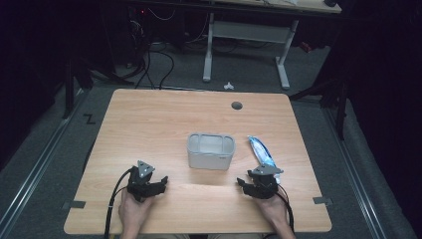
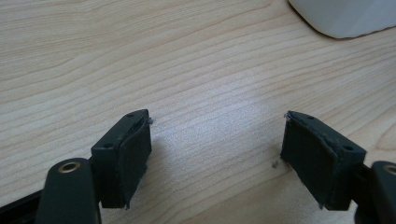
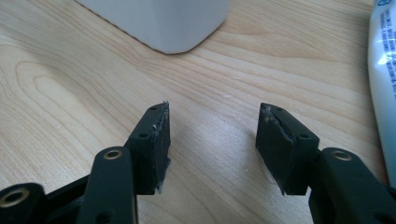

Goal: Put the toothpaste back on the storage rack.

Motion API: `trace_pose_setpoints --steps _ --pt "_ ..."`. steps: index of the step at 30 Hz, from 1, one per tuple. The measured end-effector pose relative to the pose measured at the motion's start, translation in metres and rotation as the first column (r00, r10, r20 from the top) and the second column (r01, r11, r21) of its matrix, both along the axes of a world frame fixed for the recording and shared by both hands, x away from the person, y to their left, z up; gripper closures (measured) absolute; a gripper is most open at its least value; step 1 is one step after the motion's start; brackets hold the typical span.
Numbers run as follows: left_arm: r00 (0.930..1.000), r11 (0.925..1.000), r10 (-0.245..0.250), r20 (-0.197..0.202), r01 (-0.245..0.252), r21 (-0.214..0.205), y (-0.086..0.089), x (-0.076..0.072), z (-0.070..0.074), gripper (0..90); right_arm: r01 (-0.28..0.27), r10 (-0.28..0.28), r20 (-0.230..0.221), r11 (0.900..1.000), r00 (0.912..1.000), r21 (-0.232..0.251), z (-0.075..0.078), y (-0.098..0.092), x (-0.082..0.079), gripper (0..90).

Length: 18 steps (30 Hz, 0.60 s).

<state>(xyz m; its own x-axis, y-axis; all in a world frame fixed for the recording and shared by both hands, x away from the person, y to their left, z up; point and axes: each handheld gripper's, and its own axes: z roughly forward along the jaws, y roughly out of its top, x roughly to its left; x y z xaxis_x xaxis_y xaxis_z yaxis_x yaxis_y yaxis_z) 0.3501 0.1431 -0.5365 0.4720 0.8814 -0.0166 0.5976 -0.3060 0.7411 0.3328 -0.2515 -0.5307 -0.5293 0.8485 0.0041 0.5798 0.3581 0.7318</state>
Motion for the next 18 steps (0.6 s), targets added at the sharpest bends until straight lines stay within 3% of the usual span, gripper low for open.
trace_pose_setpoints --steps 18 --pt "1.0000 1.0000 0.000 0.000 0.000 0.000 0.000 0.000 0.000 24.6 0.016 -0.016 0.029 0.9998 0.9994 0.011 0.005 -0.012 -0.014 48.7"
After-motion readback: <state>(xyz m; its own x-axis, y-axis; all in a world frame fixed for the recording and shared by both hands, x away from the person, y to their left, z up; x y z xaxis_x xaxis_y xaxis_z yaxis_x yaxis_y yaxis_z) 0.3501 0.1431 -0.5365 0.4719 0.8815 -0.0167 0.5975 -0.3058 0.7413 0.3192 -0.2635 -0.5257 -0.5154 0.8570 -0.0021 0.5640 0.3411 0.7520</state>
